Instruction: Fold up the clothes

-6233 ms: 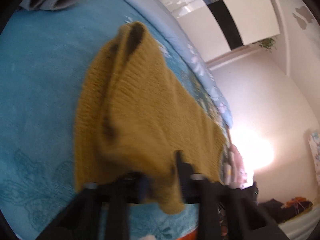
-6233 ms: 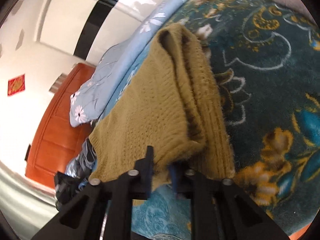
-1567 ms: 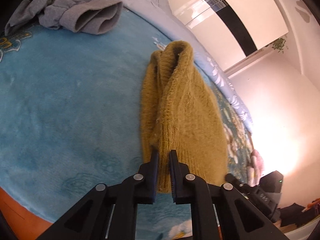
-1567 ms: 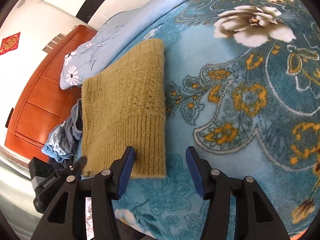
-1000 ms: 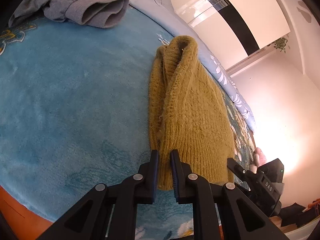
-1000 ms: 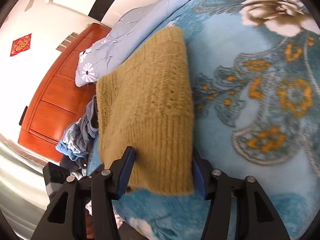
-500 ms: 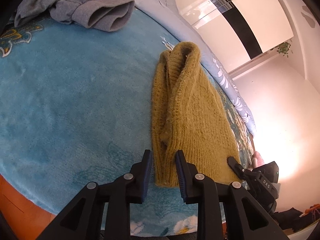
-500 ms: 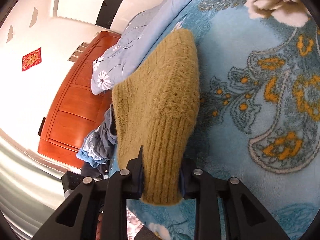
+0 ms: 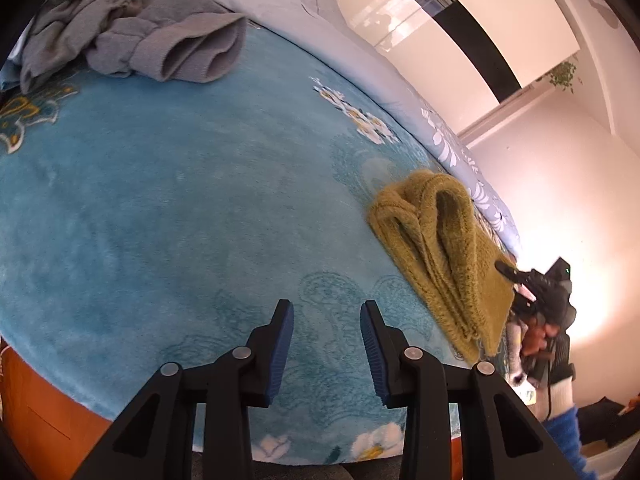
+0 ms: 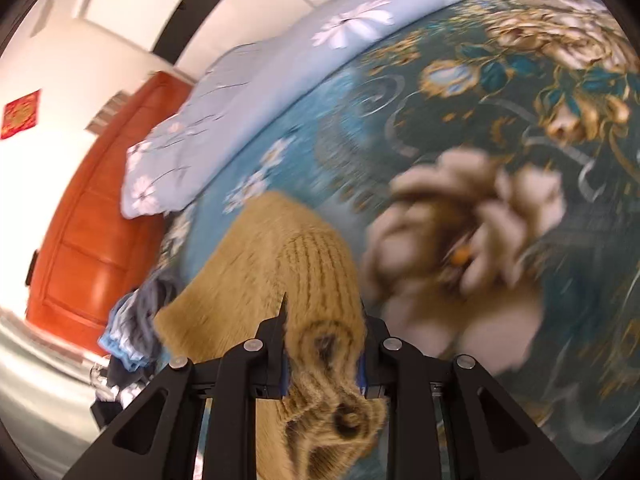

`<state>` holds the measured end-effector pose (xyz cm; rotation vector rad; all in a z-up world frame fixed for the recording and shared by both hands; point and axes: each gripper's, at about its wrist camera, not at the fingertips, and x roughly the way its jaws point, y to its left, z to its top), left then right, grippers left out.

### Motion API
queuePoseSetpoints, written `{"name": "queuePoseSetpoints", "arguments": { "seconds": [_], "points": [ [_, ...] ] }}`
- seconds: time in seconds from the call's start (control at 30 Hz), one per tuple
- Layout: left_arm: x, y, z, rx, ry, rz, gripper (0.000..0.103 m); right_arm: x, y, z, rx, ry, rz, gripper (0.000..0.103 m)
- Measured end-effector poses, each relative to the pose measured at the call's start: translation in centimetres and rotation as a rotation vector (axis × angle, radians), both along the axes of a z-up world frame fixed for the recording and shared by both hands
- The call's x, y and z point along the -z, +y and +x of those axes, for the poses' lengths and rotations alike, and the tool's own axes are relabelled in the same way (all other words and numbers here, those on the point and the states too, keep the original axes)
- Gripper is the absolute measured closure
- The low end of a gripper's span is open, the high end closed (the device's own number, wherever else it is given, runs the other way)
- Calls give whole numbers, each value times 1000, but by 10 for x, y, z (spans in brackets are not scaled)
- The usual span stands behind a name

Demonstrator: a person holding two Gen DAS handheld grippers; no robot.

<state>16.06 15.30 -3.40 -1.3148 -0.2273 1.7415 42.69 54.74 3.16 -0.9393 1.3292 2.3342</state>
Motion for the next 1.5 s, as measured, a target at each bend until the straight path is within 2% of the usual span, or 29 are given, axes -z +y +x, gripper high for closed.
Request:
{"name": "queuePoseSetpoints", "arguments": {
  "seconds": [0.07,0.13,0.2,0.27,0.3,0.4,0.5,0.57,0.7,0.73,0.9,1.07,1.17,1.3,1.33,1.4,1.5],
  "points": [
    [-4,8,-1,12,15,-5,59,6,11,-1,0,-16,-22,77],
    [-9,19,-4,19,26,-1,48,10,10,1,8,-28,-20,72],
    [-13,37,-7,35,38,7,42,13,6,6,15,-27,-7,67],
    [-16,60,-11,71,51,9,39,18,4,15,30,-22,-19,61],
    [-17,72,-14,97,47,11,37,20,3,20,35,-13,-33,54],
    [-18,103,-22,167,7,30,37,31,-2,38,53,21,-85,43],
    [-32,126,-33,164,34,47,36,44,-11,55,72,51,-141,42],
    [-42,146,-40,193,50,50,29,49,-18,63,84,90,-172,41],
    [-44,201,-49,296,72,-49,24,52,-30,60,90,117,-187,40],
    [-39,215,-50,346,62,-73,24,53,-33,59,91,121,-190,36],
    [-9,246,-62,447,-30,-160,24,51,-45,61,112,138,-166,34],
    [8,241,-68,460,-117,-139,20,58,-58,70,113,195,-203,34],
    [13,234,-64,475,-162,-103,20,57,-61,66,113,182,-179,34],
    [11,226,-58,481,-166,-95,25,55,-62,64,132,182,-181,34],
    [10,224,-57,475,-157,-102,36,55,-62,64,136,186,-184,35],
    [7,217,-55,458,-152,-101,49,57,-62,67,145,197,-207,39],
    [2,205,-52,427,-159,-77,61,63,-63,71,159,217,-266,60]
  ]
}}
